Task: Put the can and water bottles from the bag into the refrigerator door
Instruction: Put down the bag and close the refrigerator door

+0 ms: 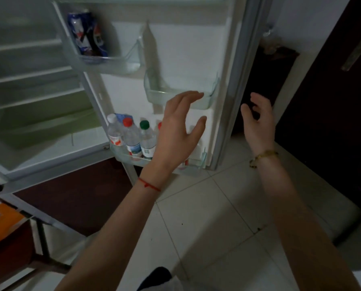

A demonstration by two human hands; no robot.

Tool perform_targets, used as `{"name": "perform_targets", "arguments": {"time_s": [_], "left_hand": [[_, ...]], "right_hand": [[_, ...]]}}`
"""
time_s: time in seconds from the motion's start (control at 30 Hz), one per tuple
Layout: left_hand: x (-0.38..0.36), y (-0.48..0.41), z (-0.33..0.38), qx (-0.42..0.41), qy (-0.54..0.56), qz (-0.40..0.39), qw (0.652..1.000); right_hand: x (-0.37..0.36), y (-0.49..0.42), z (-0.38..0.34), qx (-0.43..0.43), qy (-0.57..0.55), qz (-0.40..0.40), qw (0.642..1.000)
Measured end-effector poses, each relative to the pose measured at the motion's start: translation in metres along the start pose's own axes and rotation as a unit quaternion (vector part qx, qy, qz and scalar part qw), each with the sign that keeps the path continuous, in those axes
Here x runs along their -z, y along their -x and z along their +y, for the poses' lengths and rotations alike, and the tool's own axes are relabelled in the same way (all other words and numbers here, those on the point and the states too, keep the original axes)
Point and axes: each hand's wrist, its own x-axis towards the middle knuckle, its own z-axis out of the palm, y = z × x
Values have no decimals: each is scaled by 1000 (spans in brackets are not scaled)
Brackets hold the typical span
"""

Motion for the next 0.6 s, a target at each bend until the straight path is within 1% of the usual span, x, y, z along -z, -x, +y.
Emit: {"name": "perform_targets", "arguments": {"time_s": [0.17,0.3,0.4,0.6], "left_hand": [[-23,-30,-11,23,-39,-32,998],[-32,-41,-19,54,-59,-59,995],[-35,-42,-22,64,-77,-75,992],[-31,-39,-20,72,-79,-70,992]], "right_hand": [[-17,-47,9,-21,25,-14,999],[-27,-72,17,-63,7,-49,997],[-31,-82,18,-76,-10,-68,995],[-34,-84,23,-83,-35,-59,994]]}}
